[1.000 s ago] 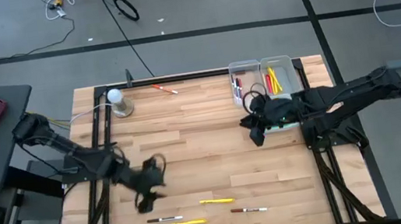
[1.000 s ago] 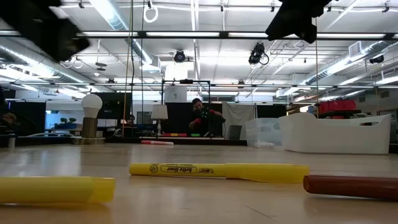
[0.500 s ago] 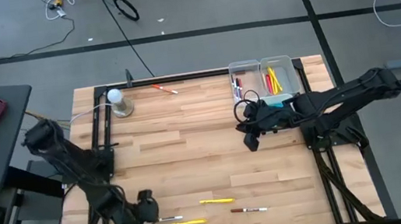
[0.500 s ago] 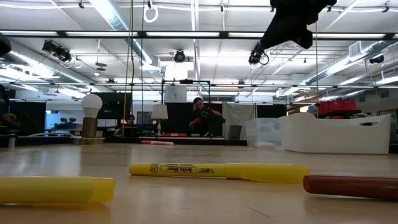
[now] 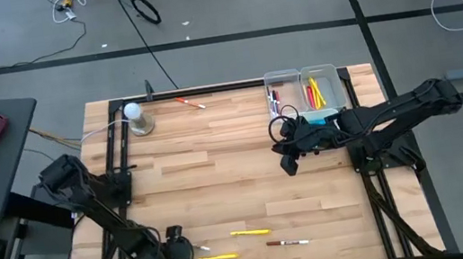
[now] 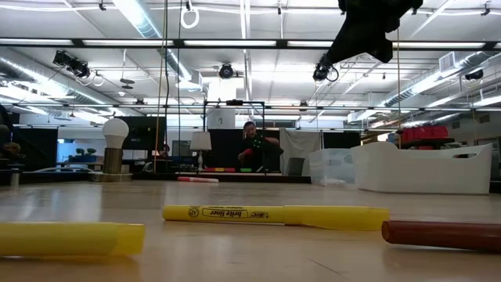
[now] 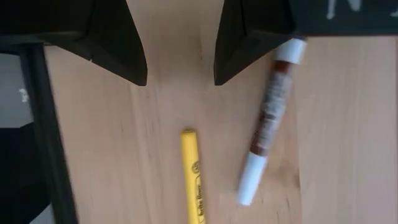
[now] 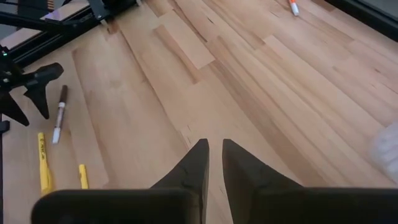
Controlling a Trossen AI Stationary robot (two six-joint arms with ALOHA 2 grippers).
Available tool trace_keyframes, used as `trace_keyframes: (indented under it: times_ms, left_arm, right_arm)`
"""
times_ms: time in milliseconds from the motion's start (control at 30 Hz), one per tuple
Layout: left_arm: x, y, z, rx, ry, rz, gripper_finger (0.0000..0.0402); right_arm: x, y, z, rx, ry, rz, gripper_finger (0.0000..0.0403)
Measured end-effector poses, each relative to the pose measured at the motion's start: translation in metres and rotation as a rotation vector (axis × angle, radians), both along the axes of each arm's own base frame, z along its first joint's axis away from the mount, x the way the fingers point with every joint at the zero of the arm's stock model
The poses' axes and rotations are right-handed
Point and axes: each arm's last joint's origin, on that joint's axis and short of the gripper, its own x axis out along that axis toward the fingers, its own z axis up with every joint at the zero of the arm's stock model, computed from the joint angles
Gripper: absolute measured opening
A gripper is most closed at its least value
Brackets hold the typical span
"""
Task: Pick & Place Markers
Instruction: Put the dark brown marker pen into the transparent bin
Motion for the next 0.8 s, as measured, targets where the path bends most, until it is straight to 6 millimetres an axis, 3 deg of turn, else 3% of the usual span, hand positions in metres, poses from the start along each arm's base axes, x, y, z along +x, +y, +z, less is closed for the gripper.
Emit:
trace_keyframes:
  times_ms: [267,433,633,800]
  left_arm:
    - [0.004,-0.002,-0.002,0.020,-0.003,0.011,0.0193]
    - [0.013,-0.006,0.027,-0.008,-0.058,0.034,0.0193]
    - [0.014,0.018,0.047,0.208,-0.172,0.142,0.0193]
    - [0.021,0.050,0.028,0.316,-0.112,0.192,0.0193]
  right_arm:
    - [0.000,0.000,0.000,-0.005,0.002,0.004,0.0045]
    - [0.000,0.000,0.000,-0.011,0.004,0.009,0.0045]
    - [0.000,-0.002,0.000,-0.059,0.001,-0.020,0.0045]
    - [0.000,-0.002,0.000,-0.071,0.000,-0.032,0.0045]
